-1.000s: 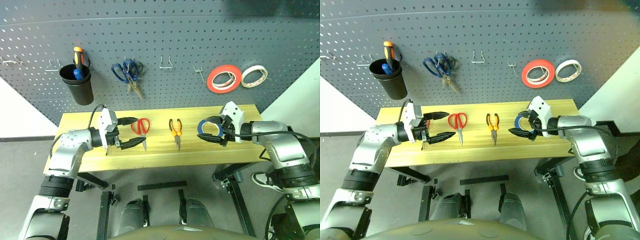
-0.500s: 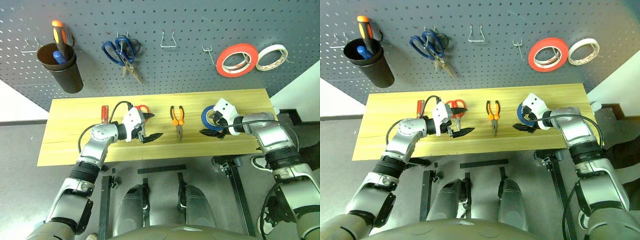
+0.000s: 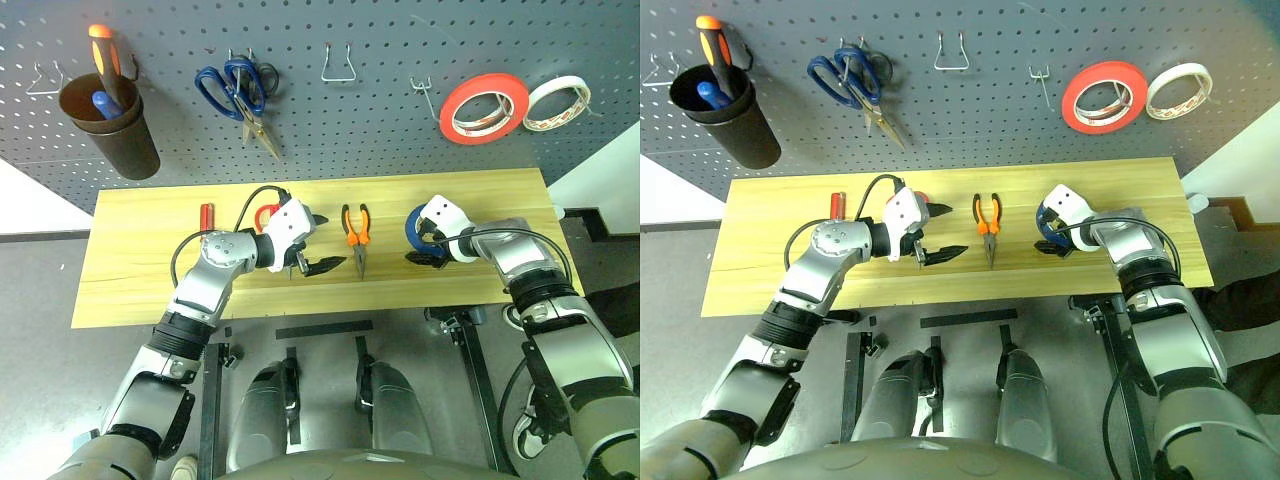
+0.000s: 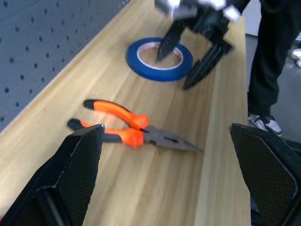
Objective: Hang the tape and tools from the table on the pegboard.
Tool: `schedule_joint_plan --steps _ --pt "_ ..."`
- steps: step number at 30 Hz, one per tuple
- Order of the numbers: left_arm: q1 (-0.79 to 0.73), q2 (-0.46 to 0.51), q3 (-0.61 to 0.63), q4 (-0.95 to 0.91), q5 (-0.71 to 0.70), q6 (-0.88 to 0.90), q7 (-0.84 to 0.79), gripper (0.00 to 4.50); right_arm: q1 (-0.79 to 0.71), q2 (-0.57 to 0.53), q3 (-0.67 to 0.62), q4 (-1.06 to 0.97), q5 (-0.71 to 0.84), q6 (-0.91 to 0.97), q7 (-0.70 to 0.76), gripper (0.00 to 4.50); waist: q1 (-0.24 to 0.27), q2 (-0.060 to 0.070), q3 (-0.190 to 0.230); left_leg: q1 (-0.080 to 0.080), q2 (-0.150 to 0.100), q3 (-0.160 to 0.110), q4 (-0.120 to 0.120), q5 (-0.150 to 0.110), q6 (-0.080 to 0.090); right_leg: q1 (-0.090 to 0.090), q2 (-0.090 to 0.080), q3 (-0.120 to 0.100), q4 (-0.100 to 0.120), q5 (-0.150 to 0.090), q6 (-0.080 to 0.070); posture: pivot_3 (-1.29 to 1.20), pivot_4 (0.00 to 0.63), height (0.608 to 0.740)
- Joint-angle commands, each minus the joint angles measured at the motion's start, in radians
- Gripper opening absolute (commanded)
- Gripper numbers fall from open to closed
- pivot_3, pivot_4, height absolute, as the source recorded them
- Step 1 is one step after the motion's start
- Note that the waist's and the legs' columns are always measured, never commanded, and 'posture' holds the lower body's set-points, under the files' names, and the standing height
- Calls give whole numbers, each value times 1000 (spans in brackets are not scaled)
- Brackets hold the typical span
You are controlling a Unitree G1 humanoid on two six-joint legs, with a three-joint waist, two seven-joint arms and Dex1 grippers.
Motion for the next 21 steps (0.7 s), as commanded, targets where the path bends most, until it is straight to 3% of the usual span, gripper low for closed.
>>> schedule_joint_plan --steps 1,12,17,21 --pt "41 15 -1 -98 -23 56 3 4500 7 -9 37 20 -54 -12 24 4137 0 0 0 0 0 0 0 0 0 0 0 0 0 0 0 -8 405 732" --pt "90 60 26 -171 -42 120 17 4500 10 -5 47 -11 -95 44 75 807 5 0 0 1 1 -1 2 0 -1 1 0 0 0 0 0 7 382 732" --pt "109 64 61 -209 -105 108 -5 4500 -1 -30 6 -79 -50 69 124 689 5 0 0 1 1 -1 1 0 -1 1 0 0 0 0 0 -1 350 732" --pt "154 82 116 -253 -184 62 -50 4500 71 -87 -57 -315 17 162 193 687 7 0 0 -1 1 -1 0 0 -1 0 0 0 -1 0 0 -5 312 732"
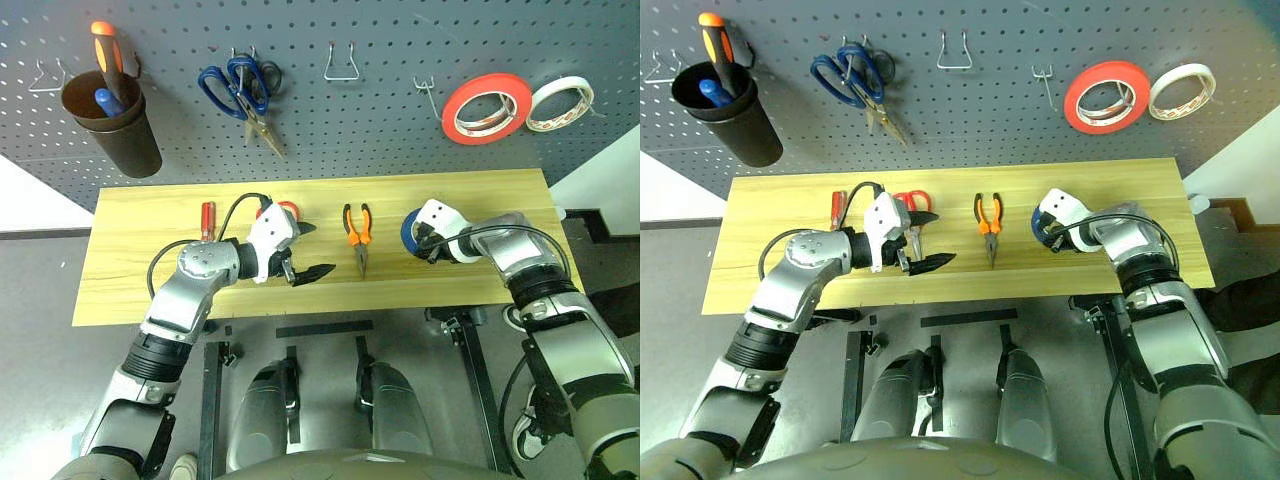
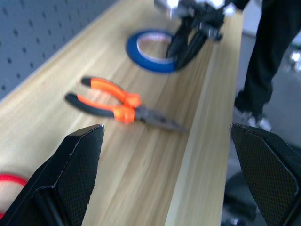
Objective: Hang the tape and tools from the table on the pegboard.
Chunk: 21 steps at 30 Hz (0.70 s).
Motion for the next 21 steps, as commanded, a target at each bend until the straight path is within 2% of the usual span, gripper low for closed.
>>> schedule_joint_plan --steps 1,4,6,11,21 --pt "45 19 67 -67 -83 -65 -43 4500 73 -68 -78 -253 70 90 49 686 -1 0 0 -1 0 0 0 0 0 0 0 -1 -1 0 0 -8 305 732" --pt "55 9 145 -71 -144 -106 -30 4500 167 -108 -136 -554 137 217 66 686 2 1 -2 -5 0 -2 0 0 0 -2 1 -4 -1 0 0 -31 265 732" --pt "67 20 178 -72 -183 -109 -48 4500 195 -107 -186 -700 186 302 46 684 -1 0 -5 -11 0 -2 1 0 -1 -6 0 -6 -1 0 0 -43 246 732" --pt "104 74 226 -73 -254 -121 -124 4500 264 -119 -314 -1013 366 422 69 684 -2 -1 -20 -14 -1 -1 1 1 -1 -9 0 -7 -1 0 0 -66 205 732" --pt "57 100 280 -43 -361 -124 -191 4500 245 -167 -400 -1201 568 512 43 684 -3 -8 -80 -15 -2 -2 2 1 -1 -8 1 -8 -2 1 1 -93 139 732"
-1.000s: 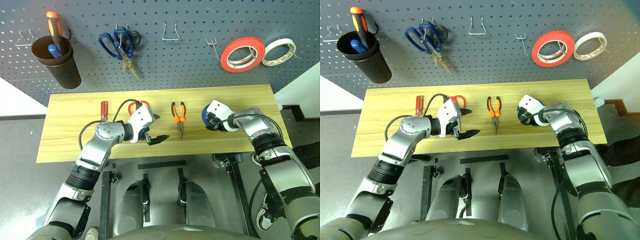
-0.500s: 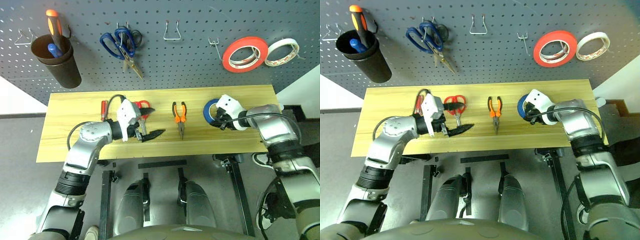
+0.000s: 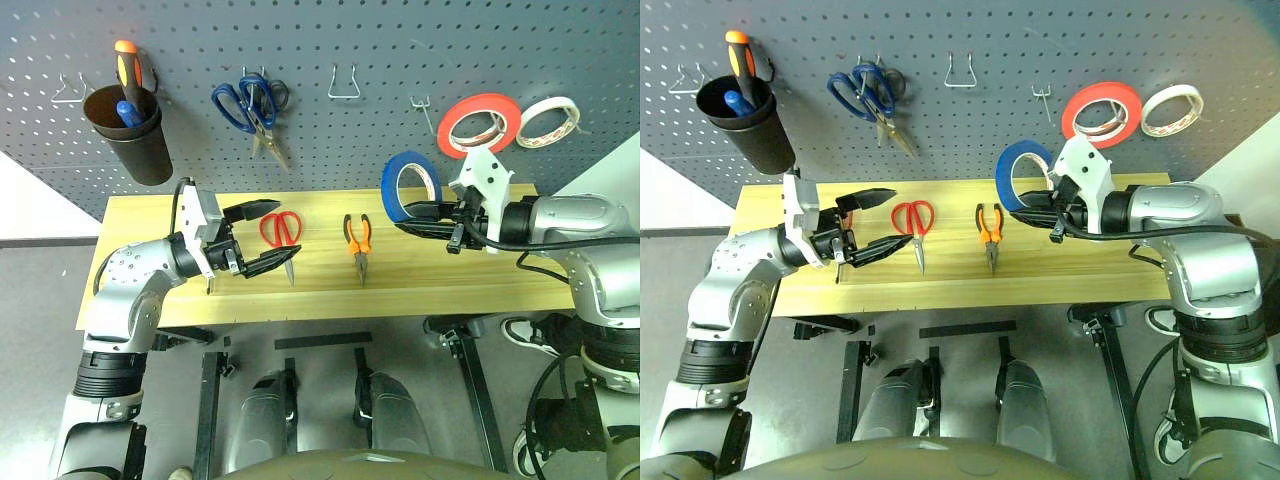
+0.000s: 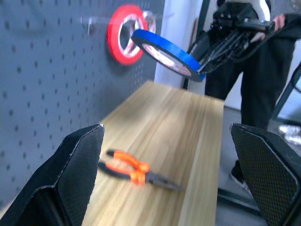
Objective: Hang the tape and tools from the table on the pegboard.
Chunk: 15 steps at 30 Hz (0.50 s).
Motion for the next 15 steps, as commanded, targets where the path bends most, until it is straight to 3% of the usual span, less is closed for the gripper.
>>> schedule_joint_plan --steps 1,6,15 --pt "-27 19 31 -13 -58 -4 -38 4500 -37 -22 -69 -85 91 17 -12 684 -3 -1 -14 0 0 0 0 0 0 0 0 0 0 0 0 -94 136 732" --pt "-61 29 40 24 -53 -38 -44 4500 -79 -34 -106 -117 159 19 -57 684 -7 -1 -41 1 0 0 0 0 0 0 1 0 0 0 0 -98 119 732" --pt "-111 26 37 45 -82 -21 -53 4500 -41 22 -58 -30 78 -162 -207 684 -8 -3 -73 4 0 0 1 0 0 4 1 0 0 0 0 -108 109 732"
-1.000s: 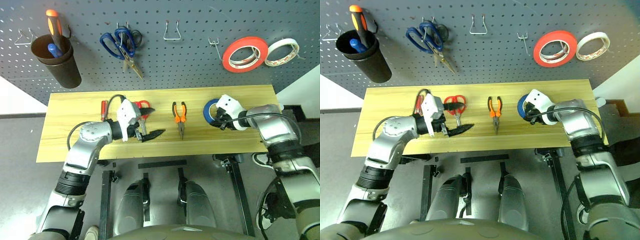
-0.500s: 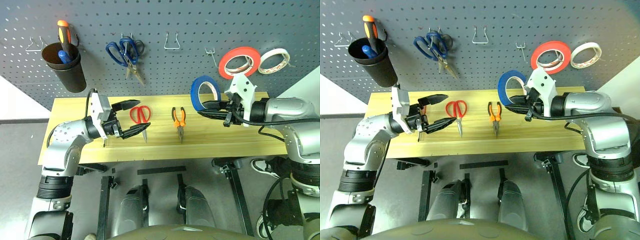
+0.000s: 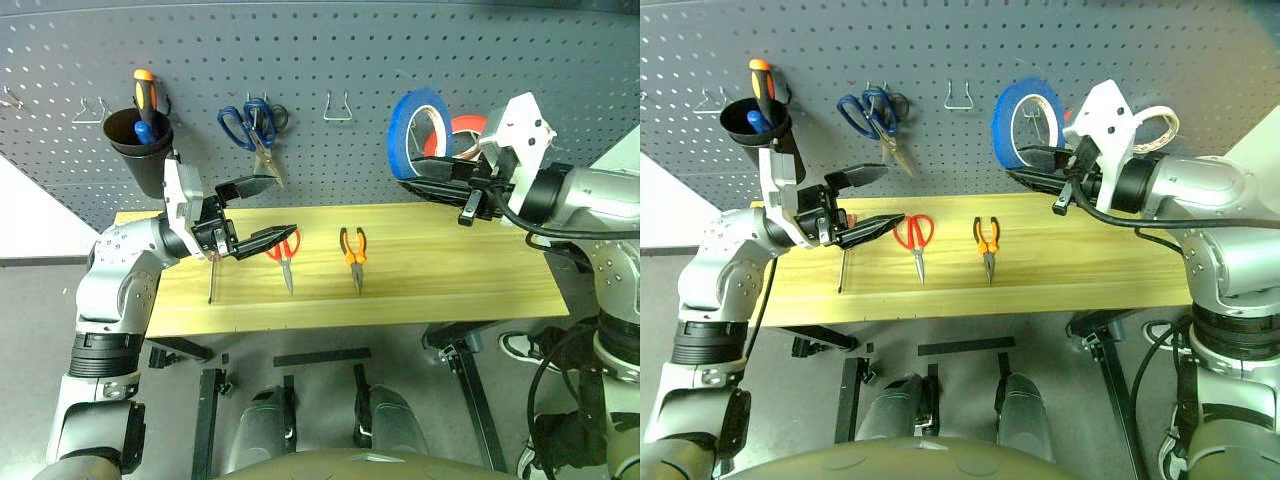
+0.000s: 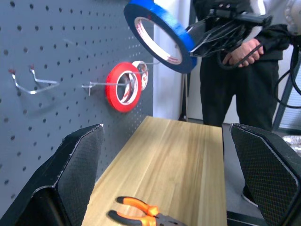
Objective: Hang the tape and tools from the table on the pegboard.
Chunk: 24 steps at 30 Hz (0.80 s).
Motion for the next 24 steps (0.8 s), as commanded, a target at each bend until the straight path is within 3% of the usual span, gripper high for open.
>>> schedule_joint_plan --steps 1,7,16,24 --pt "-36 5 19 2 -25 -8 -11 4500 17 34 18 43 -49 -115 -56 684 -2 -1 -4 0 0 0 0 0 0 0 0 0 0 0 0 -108 109 732" --pt "-96 -3 25 39 -39 8 1 4500 27 74 96 154 -122 -244 -83 684 -4 0 -7 6 0 1 0 0 0 5 0 1 0 0 0 -112 105 732" --pt "-132 -6 6 73 -29 9 -19 4500 -53 150 183 475 -293 -478 -169 684 -10 2 -17 7 0 1 0 0 0 5 0 1 1 0 0 -97 97 732" --pt "-124 -12 -9 32 -26 33 3 4500 -53 157 182 516 -303 -509 -169 684 -28 2 -18 7 0 1 0 0 0 5 0 1 1 0 0 -100 94 732"
